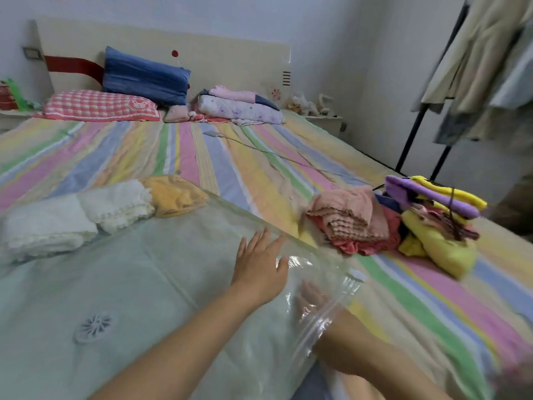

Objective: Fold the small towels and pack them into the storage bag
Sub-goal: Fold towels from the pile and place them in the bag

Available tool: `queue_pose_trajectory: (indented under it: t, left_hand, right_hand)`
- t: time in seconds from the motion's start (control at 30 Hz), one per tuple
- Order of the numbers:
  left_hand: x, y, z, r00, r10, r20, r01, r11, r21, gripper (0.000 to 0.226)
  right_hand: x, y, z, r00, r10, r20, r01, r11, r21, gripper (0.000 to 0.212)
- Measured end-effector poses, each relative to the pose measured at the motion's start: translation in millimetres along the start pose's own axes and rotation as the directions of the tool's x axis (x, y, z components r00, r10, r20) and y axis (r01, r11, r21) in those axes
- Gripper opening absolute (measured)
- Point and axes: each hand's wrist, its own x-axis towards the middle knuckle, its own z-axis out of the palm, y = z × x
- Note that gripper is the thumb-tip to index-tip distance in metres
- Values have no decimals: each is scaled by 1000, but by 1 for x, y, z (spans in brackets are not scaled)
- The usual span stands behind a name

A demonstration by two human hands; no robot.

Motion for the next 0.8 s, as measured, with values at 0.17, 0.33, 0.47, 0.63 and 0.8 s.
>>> queue_pose_trajectory:
  t: [0.17,0.33,0.47,0.63,0.8]
  left_hand:
    - [5,1,24,990,-55,129,44,996,84,56]
    - [5,-9,33,977,-63,203,52,997,63,50]
    - [13,-11,25,996,-87,19,88,994,-59,36]
    - [28,-13,29,998,-41,-55,37,996,-81,30]
    - [55,3,42,995,18,-97,-29,993,-116,33]
  right_hand:
    - [-38,15,-61,920,382,-91,-382,924,15,31]
    - [-16,58,-69,720,521,-459,-481,851,211,20]
    - [23,103,-55,690,527,-496,-464,848,256,33]
    - [68,148,-61,584,611,-534,-462,791,401,37]
    - [105,178,-72,664,614,-427,-486,788,379,51]
